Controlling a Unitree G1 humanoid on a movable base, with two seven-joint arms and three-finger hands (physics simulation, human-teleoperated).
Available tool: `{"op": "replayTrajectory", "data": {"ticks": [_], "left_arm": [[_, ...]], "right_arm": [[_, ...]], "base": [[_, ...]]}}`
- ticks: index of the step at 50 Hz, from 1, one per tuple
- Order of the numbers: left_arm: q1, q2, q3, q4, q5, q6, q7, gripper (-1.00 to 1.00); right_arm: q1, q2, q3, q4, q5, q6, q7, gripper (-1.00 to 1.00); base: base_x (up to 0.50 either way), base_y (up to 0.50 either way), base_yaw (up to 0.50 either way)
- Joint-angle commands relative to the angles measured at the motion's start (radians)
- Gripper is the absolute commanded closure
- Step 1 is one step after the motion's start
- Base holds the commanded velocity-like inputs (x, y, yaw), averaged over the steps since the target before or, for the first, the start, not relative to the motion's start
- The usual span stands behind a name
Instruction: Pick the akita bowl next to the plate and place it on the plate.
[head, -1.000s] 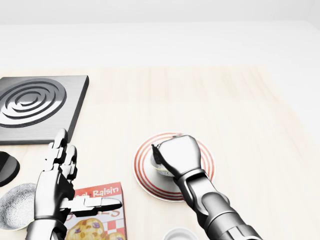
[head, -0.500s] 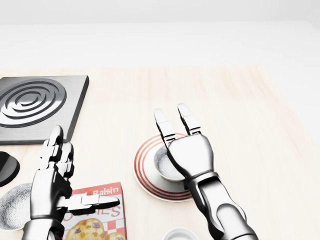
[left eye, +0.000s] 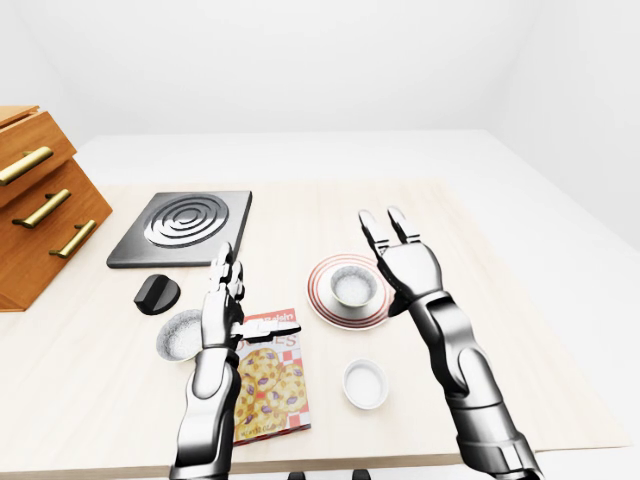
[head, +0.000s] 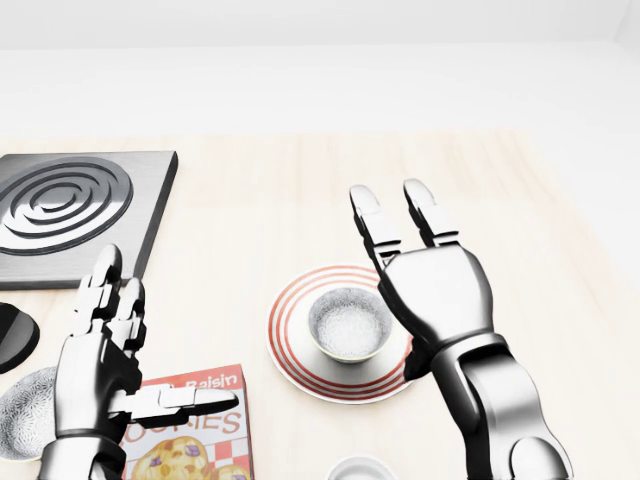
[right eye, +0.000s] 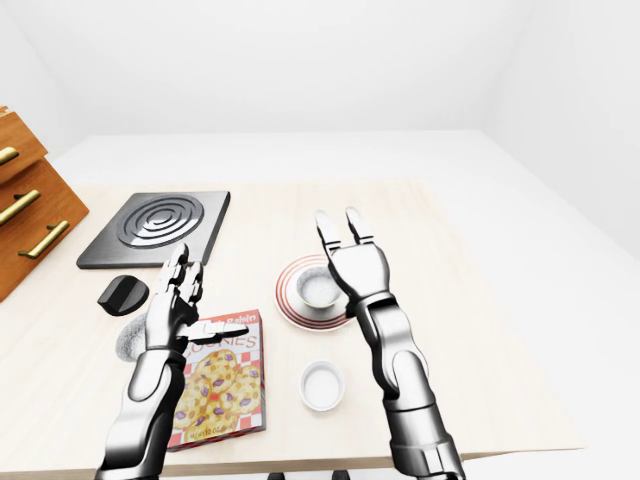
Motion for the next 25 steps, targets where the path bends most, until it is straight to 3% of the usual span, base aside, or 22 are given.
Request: {"op": "replayTrajectory", "data": {"ticks": [1, 2, 5, 10, 13, 15, 17, 18, 25], "left_arm": [[0.003, -0.001, -0.002, -0.016, -0.004, 0.013, 0.000, -1.00], [0.004, 0.000, 0.000, -0.012, -0.006, 0.009, -0.002, -1.00], [0.013, -0.002, -0.005, -0.047, -0.004, 0.037, 0.002, -1.00], [0.010, -0.002, -0.002, -0.021, -0.002, 0.014, -0.002, -1.00], [0.012, -0.001, -0.002, -0.033, -0.002, 0.024, 0.000, -1.00], [0.012, -0.001, -0.003, -0.024, -0.001, 0.015, -0.003, -1.00], [0.014, -0.002, -0.004, -0.038, 0.000, 0.028, -0.001, -1.00], [0.011, -0.001, -0.002, -0.017, 0.000, 0.010, -0.004, -1.00], [0.011, -0.001, -0.003, -0.020, 0.002, 0.012, -0.005, -1.00]], "right_arm": [[0.023, -0.013, -0.022, -0.100, 0.025, 0.000, 0.087, -1.00], [0.027, -0.019, -0.026, -0.114, 0.021, 0.000, 0.092, -1.00], [0.036, -0.025, -0.043, -0.169, 0.033, 0.000, 0.134, -1.00], [0.043, -0.035, -0.066, -0.225, 0.051, 0.000, 0.180, -1.00], [0.047, -0.043, -0.082, -0.257, 0.056, 0.000, 0.203, -1.00], [0.054, -0.044, -0.089, -0.293, 0.062, 0.000, 0.229, -1.00], [0.055, -0.044, -0.093, -0.303, 0.064, 0.000, 0.235, -1.00], [0.061, -0.051, -0.106, -0.332, 0.070, 0.000, 0.253, -1.00], [0.082, -0.064, -0.146, -0.370, 0.089, 0.000, 0.251, -1.00]], "base": [[0.00, 0.00, 0.00], [0.00, 0.00, 0.00], [0.00, 0.00, 0.00], [0.00, 0.00, 0.00], [0.00, 0.00, 0.00], [0.00, 0.00, 0.00], [0.00, 0.00, 0.00], [0.00, 0.00, 0.00], [0.00, 0.00, 0.00]]}}
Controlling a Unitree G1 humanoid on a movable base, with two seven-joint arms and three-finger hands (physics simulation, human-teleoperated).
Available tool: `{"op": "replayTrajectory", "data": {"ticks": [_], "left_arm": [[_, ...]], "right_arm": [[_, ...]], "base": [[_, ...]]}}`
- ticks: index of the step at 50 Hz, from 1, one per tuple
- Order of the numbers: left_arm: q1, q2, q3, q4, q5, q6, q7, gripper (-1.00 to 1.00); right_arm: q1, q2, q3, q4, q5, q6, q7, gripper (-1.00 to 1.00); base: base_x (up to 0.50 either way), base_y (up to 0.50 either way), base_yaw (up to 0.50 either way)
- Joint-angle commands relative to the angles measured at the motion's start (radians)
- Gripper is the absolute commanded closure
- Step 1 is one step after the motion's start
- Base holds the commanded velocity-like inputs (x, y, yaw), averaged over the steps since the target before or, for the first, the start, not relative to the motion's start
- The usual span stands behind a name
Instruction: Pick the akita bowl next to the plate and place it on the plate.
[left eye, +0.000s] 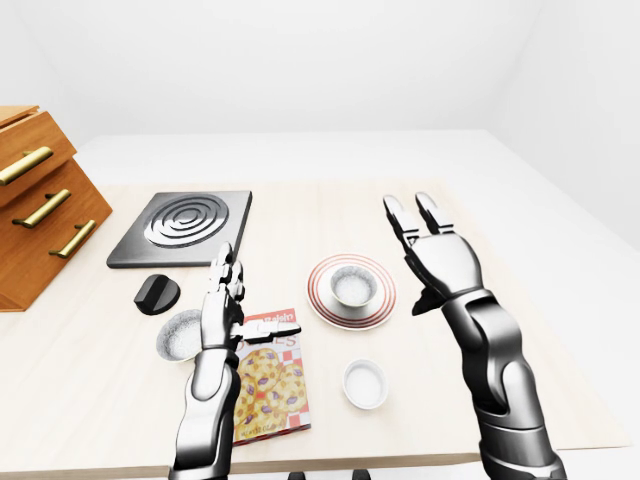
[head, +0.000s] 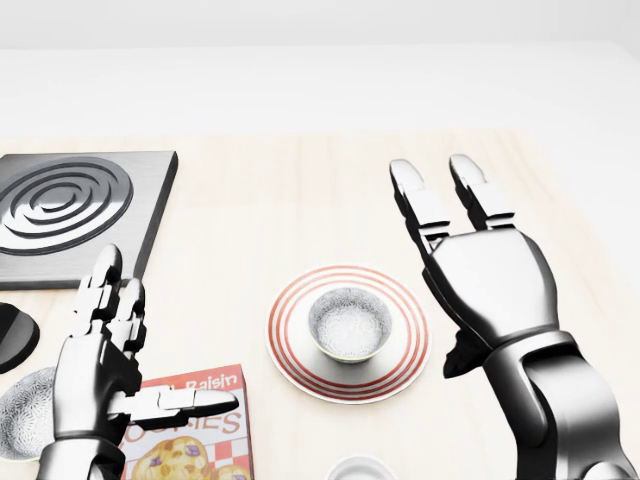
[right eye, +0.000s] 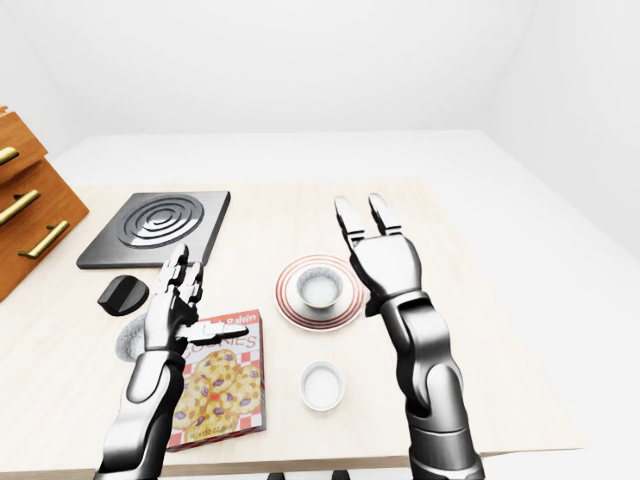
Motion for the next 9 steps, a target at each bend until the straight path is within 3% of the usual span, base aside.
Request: {"op": "replayTrajectory", "data": {"ticks": [1, 4, 9], "left_arm": [[0.002, 0.000, 0.000, -0.007, 0.002, 0.005, -0.001, -1.00], [0.006, -0.002, -0.004, -0.032, 0.000, 0.027, 0.000, -1.00], [0.012, -0.002, -0.008, -0.095, -0.009, 0.028, -0.001, -1.00]], "right_arm": [[0.026, -0.022, -0.060, -0.098, 0.030, 0.000, 0.043, -1.00], [0.024, -0.026, -0.071, -0.131, 0.041, 0.000, 0.064, -1.00], [-0.007, -0.043, -0.120, -0.208, 0.075, 0.014, 0.086, -1.00]], "base": [[0.00, 0.00, 0.00], [0.00, 0.00, 0.00], [0.00, 0.00, 0.00]]}}
